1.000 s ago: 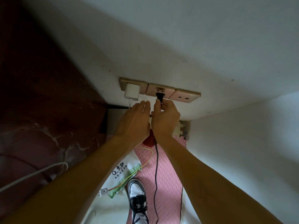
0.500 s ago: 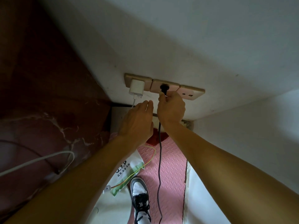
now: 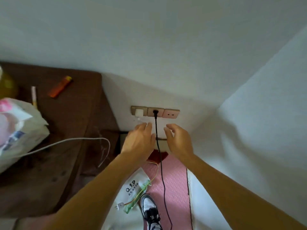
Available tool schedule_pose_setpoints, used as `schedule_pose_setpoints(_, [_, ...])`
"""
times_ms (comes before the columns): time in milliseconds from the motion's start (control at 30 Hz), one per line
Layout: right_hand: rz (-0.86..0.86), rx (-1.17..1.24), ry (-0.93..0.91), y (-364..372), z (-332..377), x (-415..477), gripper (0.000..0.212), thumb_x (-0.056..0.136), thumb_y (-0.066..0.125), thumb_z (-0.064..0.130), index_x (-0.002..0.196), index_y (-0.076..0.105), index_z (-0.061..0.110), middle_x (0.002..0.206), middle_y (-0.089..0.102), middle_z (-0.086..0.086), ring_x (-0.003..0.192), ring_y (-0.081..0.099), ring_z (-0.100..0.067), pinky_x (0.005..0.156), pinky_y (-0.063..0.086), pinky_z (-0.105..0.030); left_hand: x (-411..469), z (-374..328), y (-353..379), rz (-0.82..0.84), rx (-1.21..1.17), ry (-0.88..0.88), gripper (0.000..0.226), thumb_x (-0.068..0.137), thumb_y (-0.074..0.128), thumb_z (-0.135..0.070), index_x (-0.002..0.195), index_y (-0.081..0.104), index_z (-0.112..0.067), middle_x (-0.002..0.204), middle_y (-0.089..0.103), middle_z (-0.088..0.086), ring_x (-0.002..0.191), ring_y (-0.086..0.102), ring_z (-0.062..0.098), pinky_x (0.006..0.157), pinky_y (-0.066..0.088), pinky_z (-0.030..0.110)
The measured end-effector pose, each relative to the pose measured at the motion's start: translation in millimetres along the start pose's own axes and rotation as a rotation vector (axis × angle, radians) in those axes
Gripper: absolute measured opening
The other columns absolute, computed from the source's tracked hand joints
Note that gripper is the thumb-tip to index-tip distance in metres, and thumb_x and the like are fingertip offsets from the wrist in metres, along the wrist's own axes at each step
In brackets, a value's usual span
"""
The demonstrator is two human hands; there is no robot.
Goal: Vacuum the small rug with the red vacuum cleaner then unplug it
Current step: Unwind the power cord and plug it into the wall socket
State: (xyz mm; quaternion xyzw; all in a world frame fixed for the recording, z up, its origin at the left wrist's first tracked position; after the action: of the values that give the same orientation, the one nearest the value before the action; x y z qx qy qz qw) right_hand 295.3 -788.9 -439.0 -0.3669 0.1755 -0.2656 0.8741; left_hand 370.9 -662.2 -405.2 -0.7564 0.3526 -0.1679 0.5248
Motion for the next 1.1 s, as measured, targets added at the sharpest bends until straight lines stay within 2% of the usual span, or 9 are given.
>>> schedule_pose_setpoints(267, [-0.055,-0.138,-0.108,-136.3,90.5,-206.6,0.038,0.099,0.044,0.036,0.124,0.060,0.012,0.124,0.064,-0.007,0.113,0.058,-0.021,0.091,0.039,-0.025,-192.6,-99.2,-116.1,-0.046,-0.044,0.102,0.036,0.098,0.033,-0.031,0.122,0.049,-0.010,0.121,0.055,0.011,0.106,0.055,0.030,0.085,0.044,0.041])
schedule_pose_setpoints(367, [-0.053,-0.131,-0.112,-165.7,110.8,-285.3,0.039,0.098,0.040,0.039,0.120,0.062,0.014,0.118,0.066,-0.006,0.107,0.060,-0.023,0.084,0.041,-0.026,-258.1,-112.8,-135.8,-0.018,0.046,0.146,0.051,0.089,0.016,-0.038,0.103,0.058,-0.013,0.105,0.058,0.006,0.098,0.057,0.028,0.073,0.044,0.037])
schedule_pose_setpoints(467, [-0.094,-0.075,-0.077,-189.2,119.0,-372.8,0.033,0.100,0.042,0.035,0.120,0.062,0.018,0.117,0.066,-0.005,0.105,0.061,-0.022,0.087,0.046,-0.031,-327.9,-135.1,-155.6,-0.016,-0.054,0.143,0.042,0.090,0.031,-0.037,0.095,0.064,-0.012,0.097,0.064,0.007,0.091,0.060,0.026,0.077,0.050,0.039])
schedule_pose_setpoints(533, [-0.113,-0.020,-0.040,-195.2,120.9,-428.3,0.032,0.100,0.044,0.033,0.122,0.061,0.017,0.120,0.065,-0.004,0.109,0.060,-0.021,0.092,0.045,-0.030,-375.3,-152.0,-165.4,-0.003,-0.138,0.182,0.034,0.093,0.040,-0.034,0.098,0.065,-0.011,0.097,0.066,0.007,0.091,0.060,0.025,0.082,0.050,0.039])
schedule_pose_setpoints(600, [-0.122,0.007,0.008,-198.4,117.9,-479.0,0.033,0.100,0.043,0.034,0.124,0.059,0.019,0.125,0.062,0.001,0.115,0.057,-0.015,0.093,0.040,-0.022,-416.1,-165.2,-170.1,-0.009,-0.166,0.247,0.033,0.094,0.042,-0.033,0.105,0.064,-0.009,0.102,0.066,0.009,0.097,0.061,0.028,0.085,0.049,0.037])
schedule_pose_setpoints(733, [-0.120,-0.038,0.088,-199.0,106.6,-552.4,0.038,0.100,0.041,0.040,0.129,0.055,0.021,0.132,0.057,0.005,0.122,0.051,-0.012,0.097,0.032,-0.017,-484.0,-179.7,-172.3,-0.012,-0.213,0.233,0.035,0.096,0.047,-0.028,0.127,0.055,-0.012,0.124,0.061,0.007,0.115,0.055,0.024,0.097,0.041,0.030])
schedule_pose_setpoints(800, [-0.158,-0.053,0.086,-204.0,104.5,-580.5,0.039,0.100,0.041,0.039,0.131,0.055,0.020,0.133,0.057,0.003,0.123,0.052,-0.014,0.101,0.034,-0.022,-510.2,-187.9,-171.1,-0.015,-0.165,0.287,0.037,0.096,0.046,-0.032,0.126,0.055,-0.013,0.123,0.061,0.007,0.113,0.056,0.024,0.097,0.041,0.032])
schedule_pose_setpoints(933, [-0.265,-0.042,0.041,-217.2,110.5,-638.4,0.036,0.100,0.044,0.032,0.131,0.055,0.017,0.132,0.058,0.000,0.121,0.054,-0.017,0.100,0.039,-0.027,-561.8,-205.4,-177.8,-0.018,-0.043,0.401,0.036,0.094,0.041,-0.039,0.116,0.056,-0.015,0.106,0.063,0.005,0.096,0.058,0.025,0.088,0.048,0.039])
schedule_pose_setpoints(1100, [-0.405,0.000,0.100,-218.5,120.8,-727.2,0.036,0.100,0.044,0.034,0.129,0.057,0.017,0.128,0.060,0.001,0.116,0.056,-0.016,0.093,0.037,-0.019,-637.5,-222.4,-188.8,0.007,0.160,0.513,0.046,0.095,0.043,-0.042,0.128,0.051,-0.012,0.127,0.057,0.009,0.117,0.052,0.029,0.104,0.036,0.045])
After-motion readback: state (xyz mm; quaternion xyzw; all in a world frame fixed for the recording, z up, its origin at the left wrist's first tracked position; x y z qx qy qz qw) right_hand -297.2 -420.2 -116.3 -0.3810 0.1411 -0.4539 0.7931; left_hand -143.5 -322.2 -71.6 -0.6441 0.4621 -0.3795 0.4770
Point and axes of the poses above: each hand's wrist, its own x-axis towards the middle knuckle, its own y-axis out of the palm, z = x × y, the point moved 3 cm from there along x, towards the middle knuckle
